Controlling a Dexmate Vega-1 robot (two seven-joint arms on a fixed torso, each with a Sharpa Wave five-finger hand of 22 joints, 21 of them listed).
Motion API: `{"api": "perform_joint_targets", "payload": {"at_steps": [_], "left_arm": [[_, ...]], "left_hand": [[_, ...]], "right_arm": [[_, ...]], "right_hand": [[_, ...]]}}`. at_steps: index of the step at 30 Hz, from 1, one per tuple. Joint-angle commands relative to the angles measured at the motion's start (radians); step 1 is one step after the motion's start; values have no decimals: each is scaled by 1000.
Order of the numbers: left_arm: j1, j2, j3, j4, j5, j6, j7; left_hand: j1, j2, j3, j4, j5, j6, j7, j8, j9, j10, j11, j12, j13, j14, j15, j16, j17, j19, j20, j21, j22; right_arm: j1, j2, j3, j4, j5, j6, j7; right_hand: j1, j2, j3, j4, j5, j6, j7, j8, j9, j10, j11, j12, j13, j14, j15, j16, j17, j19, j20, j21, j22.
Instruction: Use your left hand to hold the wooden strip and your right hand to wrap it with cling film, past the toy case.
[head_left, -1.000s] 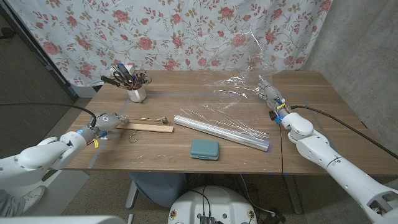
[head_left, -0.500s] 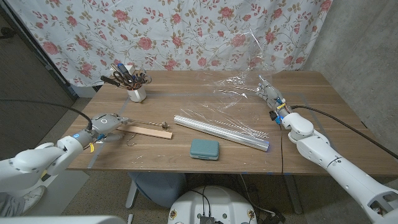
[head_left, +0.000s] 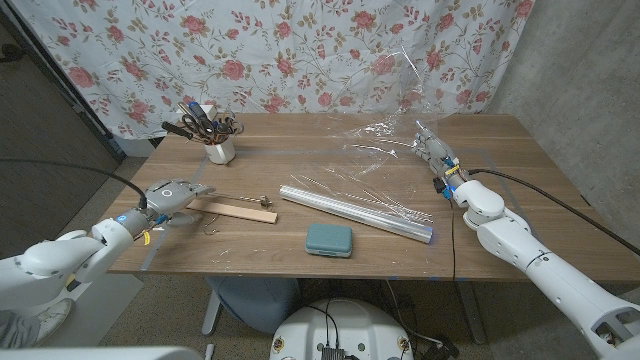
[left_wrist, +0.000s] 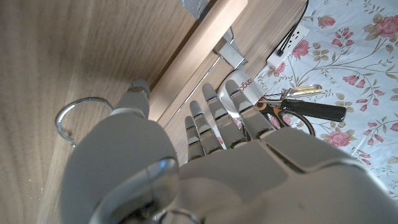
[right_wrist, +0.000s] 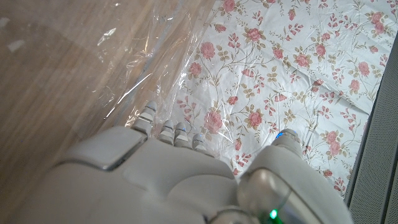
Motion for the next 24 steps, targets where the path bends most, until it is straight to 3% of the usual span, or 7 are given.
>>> {"api": "perform_joint_targets", "payload": {"at_steps": [1,10,16,24], "left_arm": [[-17,-15,4,14,2,22,-75],[-31,-27,11,10,17,33,-138],[-34,-36,9,5,-4,37,-166],[-45,-45,17,2,17,50,-216]], "left_hand": [[-2,-11,-2,-2,5,26,5,7,1,-3,0,-4,-4,-8,7,-13,-10,-3,1,-2,0],[-1,-18,3,-4,6,64,5,19,-3,53,-13,9,-15,-13,7,-35,-48,14,-3,4,-7],[-24,-6,12,11,4,114,6,33,-9,102,-24,20,-22,77,-21,-24,-95,49,-6,18,-13],[-39,-2,16,15,4,155,16,46,-11,143,-28,35,-21,125,-27,-22,-121,70,-10,27,-13]], "right_arm": [[-8,-3,5,-4,3,2,-4],[-2,0,2,2,1,2,-1],[1,2,0,8,1,4,3],[2,4,1,11,2,2,1]], "right_hand": [[-1,9,1,-8,2,-14,-3,3,0,0,0,5,-1,-6,1,4,0,0,0,3,3],[-2,9,0,-7,2,-14,-3,3,0,0,0,5,-1,-6,0,4,0,0,0,3,3],[-3,8,0,-7,2,-14,-3,3,0,0,0,5,-1,-6,-1,4,0,0,0,3,3],[-3,9,-1,-7,1,-15,-3,3,0,0,0,5,-1,-7,-1,4,0,0,0,3,3]]}}
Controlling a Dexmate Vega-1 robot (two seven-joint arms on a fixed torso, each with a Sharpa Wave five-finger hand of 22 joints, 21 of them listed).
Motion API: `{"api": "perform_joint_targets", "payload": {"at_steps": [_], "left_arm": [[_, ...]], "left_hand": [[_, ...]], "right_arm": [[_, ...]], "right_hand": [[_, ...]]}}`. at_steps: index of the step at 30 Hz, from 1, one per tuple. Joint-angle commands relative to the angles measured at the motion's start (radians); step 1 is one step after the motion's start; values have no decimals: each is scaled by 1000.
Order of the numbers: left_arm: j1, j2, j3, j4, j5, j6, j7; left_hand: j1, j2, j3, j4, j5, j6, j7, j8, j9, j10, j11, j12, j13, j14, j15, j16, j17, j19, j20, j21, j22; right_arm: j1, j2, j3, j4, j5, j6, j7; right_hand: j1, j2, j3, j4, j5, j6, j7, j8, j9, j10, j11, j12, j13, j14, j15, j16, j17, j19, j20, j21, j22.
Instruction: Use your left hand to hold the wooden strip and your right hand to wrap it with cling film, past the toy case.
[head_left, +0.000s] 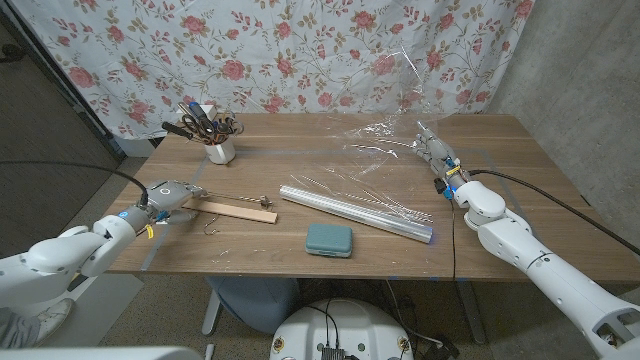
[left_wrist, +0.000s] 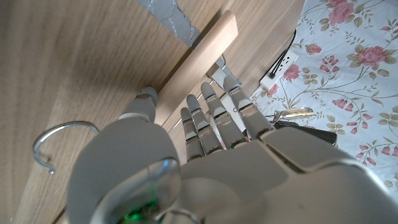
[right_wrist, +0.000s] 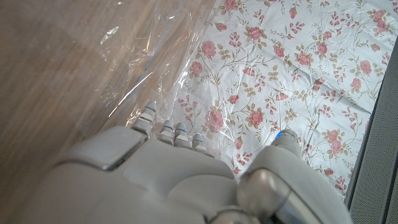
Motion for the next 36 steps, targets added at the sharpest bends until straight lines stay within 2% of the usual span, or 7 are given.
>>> {"api": "perform_joint_targets", "payload": {"at_steps": [1,6,10,13,23,28,36], "left_arm": [[-14,-17,10,-3,15,16,-73],[-20,-22,14,-4,23,20,-99],[-28,-28,15,-4,23,12,-120],[-31,-32,16,-2,24,8,-125],[-35,-38,17,4,36,-15,-101],[-25,-32,10,7,26,-37,-52],[-28,-39,11,11,36,-49,-53]], "left_hand": [[-17,1,6,6,-5,21,3,8,-1,27,-2,11,2,32,-2,6,-10,15,-3,7,3],[-23,3,9,7,-5,30,5,10,-3,36,-4,14,3,52,-5,6,-21,38,-7,17,2],[-40,6,21,4,-9,60,9,13,-8,58,-1,9,-7,105,-9,4,-50,200,-33,83,0],[-49,7,24,5,-11,66,10,12,-9,69,-2,10,-7,124,-10,8,-50,244,-46,101,-1],[-54,7,28,4,-12,56,1,5,-11,69,-8,8,-7,138,-14,10,-49,237,-53,99,-3],[-57,5,35,-2,-12,-15,-33,-29,-14,51,-8,-2,-6,156,-15,9,-49,233,-52,99,-4],[-54,13,43,-5,-13,-38,-49,-45,-18,35,-8,-9,-5,210,-16,28,-42,243,-59,105,-4]], "right_arm": [[5,4,-2,9,1,5,4],[5,3,-2,9,0,3,4],[7,5,-4,13,0,6,7],[7,6,-4,14,1,6,7],[9,6,-4,16,1,2,6],[11,7,-6,22,0,6,9],[6,6,-3,17,4,3,5]], "right_hand": [[1,5,-1,-7,1,-15,-3,3,0,-1,0,5,-1,-7,0,4,0,0,0,3,3],[1,5,-1,-7,1,-15,-3,3,0,0,0,5,-1,-6,-1,4,0,-1,0,3,3],[1,5,-1,-7,1,-14,-3,3,0,-1,0,5,-1,-7,0,4,0,-1,0,3,3],[0,5,-1,-7,1,-14,-3,3,0,-1,1,5,-1,-7,0,4,0,0,0,3,3],[0,5,-2,-7,1,-8,-7,5,0,-1,1,5,-1,-7,0,4,0,0,1,3,3],[0,6,-1,-7,1,-7,-7,5,0,0,0,5,-1,-7,-1,4,0,0,0,3,3],[1,6,-1,-8,2,-6,-8,5,0,0,0,5,-1,-6,-1,4,0,1,1,4,3]]}}
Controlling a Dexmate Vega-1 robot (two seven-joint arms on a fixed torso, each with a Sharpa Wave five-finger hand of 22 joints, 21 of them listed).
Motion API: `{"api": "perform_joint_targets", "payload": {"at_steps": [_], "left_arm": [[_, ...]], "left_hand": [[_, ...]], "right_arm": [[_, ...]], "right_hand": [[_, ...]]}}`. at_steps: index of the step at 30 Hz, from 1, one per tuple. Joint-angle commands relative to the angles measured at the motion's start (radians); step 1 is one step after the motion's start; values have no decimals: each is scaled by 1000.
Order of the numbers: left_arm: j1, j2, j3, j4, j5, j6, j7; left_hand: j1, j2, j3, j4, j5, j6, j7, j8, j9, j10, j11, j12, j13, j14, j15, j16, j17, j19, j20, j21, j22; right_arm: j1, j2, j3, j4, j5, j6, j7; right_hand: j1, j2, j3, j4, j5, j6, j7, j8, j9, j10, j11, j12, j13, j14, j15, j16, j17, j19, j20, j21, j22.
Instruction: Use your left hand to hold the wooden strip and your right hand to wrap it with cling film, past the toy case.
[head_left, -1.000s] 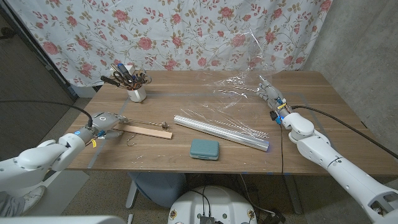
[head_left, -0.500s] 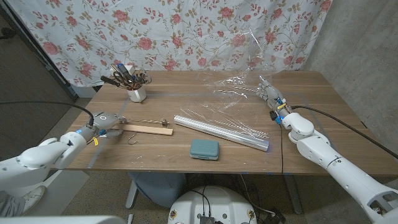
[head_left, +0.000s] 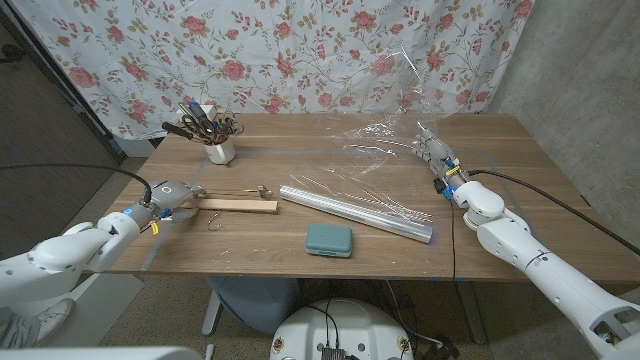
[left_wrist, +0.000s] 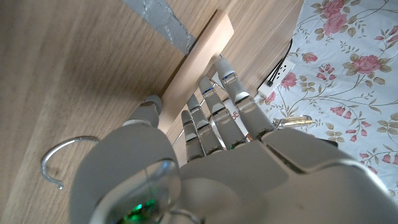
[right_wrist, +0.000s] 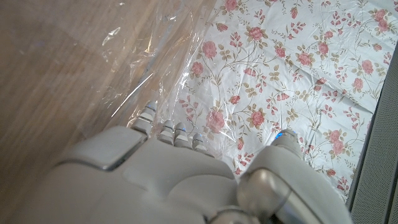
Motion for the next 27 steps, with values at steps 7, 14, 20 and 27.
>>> {"api": "perform_joint_targets", "payload": {"at_steps": [7,14,20,27], "left_arm": [[6,-6,-6,6,7,-34,49],[-4,-18,0,14,19,-46,36],[-15,-30,2,18,27,-47,15],[-28,-40,7,26,40,-56,-5]], "left_hand": [[1,-21,12,-6,-4,17,-8,-4,-3,-1,2,-5,2,4,-26,-15,4,-26,2,-2,1],[-12,-25,15,-3,-4,-1,5,-18,-6,51,2,11,2,-3,-25,-19,4,-79,18,-22,-1],[-16,-25,20,-3,-3,-28,9,-35,-8,136,9,34,-4,26,-26,-5,6,-97,26,-30,-3],[-28,-50,20,-7,-4,-32,14,-46,-11,63,37,-29,-30,-30,-23,-34,-12,-90,25,-27,-4]], "right_arm": [[-9,-4,5,-7,5,-1,-4],[-11,-7,6,-8,5,-1,-5],[-8,-7,5,-7,3,-2,-4],[-5,-5,4,-5,5,-7,-3]], "right_hand": [[1,7,-1,-8,2,-9,-5,6,0,0,0,5,-1,-6,-2,4,0,2,0,4,3],[2,8,-1,-8,2,-9,-5,5,0,0,-1,5,-1,-6,-2,4,0,3,0,4,3],[2,9,-1,-8,2,-3,-5,7,0,0,1,6,-1,-7,-1,4,0,3,0,4,3],[3,9,0,-8,2,9,-6,11,0,1,0,6,-1,-7,-2,4,0,3,0,4,3]]}}
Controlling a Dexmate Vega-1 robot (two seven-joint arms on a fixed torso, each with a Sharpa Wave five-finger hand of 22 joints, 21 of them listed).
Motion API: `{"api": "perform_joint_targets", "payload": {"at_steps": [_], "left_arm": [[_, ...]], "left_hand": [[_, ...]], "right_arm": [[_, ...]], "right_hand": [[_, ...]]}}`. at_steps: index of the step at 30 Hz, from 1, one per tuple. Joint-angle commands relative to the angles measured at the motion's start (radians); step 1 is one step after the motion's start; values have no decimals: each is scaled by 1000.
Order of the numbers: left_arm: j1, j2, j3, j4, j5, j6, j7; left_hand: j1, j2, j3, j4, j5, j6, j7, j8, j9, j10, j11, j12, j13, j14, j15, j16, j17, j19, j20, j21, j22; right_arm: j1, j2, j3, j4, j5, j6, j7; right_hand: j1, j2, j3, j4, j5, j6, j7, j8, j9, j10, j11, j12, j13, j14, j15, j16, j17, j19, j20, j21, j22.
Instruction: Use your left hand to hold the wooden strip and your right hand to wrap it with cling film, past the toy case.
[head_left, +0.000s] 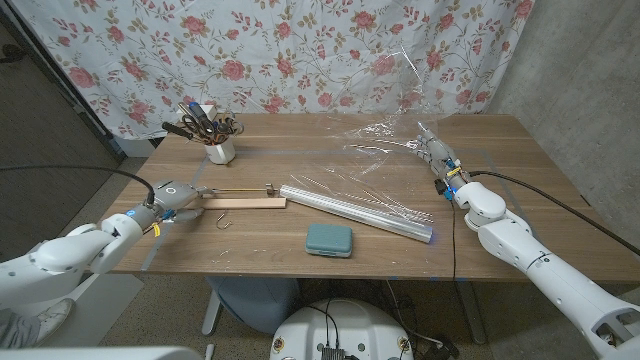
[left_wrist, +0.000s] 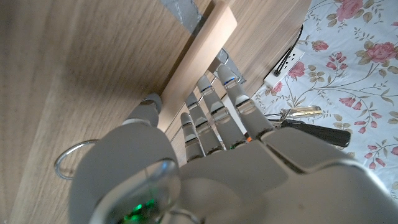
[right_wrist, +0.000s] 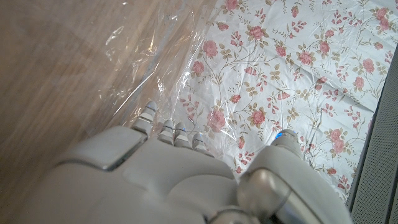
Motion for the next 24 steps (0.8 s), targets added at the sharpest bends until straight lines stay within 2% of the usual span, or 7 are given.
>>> {"api": "perform_joint_targets", "payload": {"at_steps": [1,4,10,12,15,17,24], "left_arm": [[-20,-19,8,13,19,-14,-32],[-23,-23,9,17,21,-16,-33],[-31,-31,12,18,26,-18,-54],[-37,-36,14,20,24,-20,-71],[-43,-41,16,21,29,-21,-84],[-46,-45,18,22,34,-20,-90],[-61,-62,27,26,45,-21,-117]], "left_hand": [[-35,-47,6,-5,-5,0,7,-8,-2,-62,13,-47,-16,-66,6,-29,-12,-1,-3,2,0],[-34,-54,8,-6,-4,22,12,-5,-2,-124,29,-93,-33,-158,34,-43,-16,-9,0,-1,1],[-43,-57,8,-2,-5,66,14,8,-2,-114,29,-104,-45,-130,42,-23,-18,14,-10,8,2],[-48,-57,11,-1,-6,115,25,20,-2,-83,27,-106,-58,-85,33,-7,-21,57,-21,26,2],[-54,-55,15,1,-7,134,20,21,-3,-52,13,-107,-68,-51,23,1,-22,110,-38,48,2],[-57,-54,18,1,-8,162,22,27,-2,-23,15,-104,-74,-15,19,8,-23,136,-47,59,2],[-65,-38,31,5,-11,187,24,22,-3,32,4,-100,-88,70,2,21,-22,222,-76,97,2]], "right_arm": [[5,0,-2,6,-3,-1,3],[4,1,-1,0,1,-11,-4],[2,0,0,-1,1,-9,-3],[-1,-1,1,-1,2,-6,-1],[-4,-3,2,-4,3,-5,-2],[-7,-3,3,-7,4,-6,-5],[-13,-7,5,-13,5,-9,-7]], "right_hand": [[3,10,0,-8,2,6,-1,8,0,2,0,6,-1,-7,-2,4,0,3,-1,4,3],[3,10,-1,-8,2,6,-1,8,0,2,0,6,-1,-7,-2,4,0,4,-1,4,3],[2,10,-1,-8,2,8,-1,8,0,3,0,7,-1,-7,-3,4,0,4,0,4,3],[2,10,-1,-8,2,9,-1,8,0,4,0,7,-1,-7,-3,4,0,4,0,4,3],[2,10,-1,-8,2,10,-2,8,0,4,0,7,-1,-7,-3,4,0,4,0,4,3],[2,10,-1,-8,2,11,-2,8,0,4,0,7,-1,-7,-3,4,0,4,0,4,3],[1,9,-2,-8,1,11,-3,8,-1,3,-2,7,-1,-7,-3,4,0,5,1,4,3]]}}
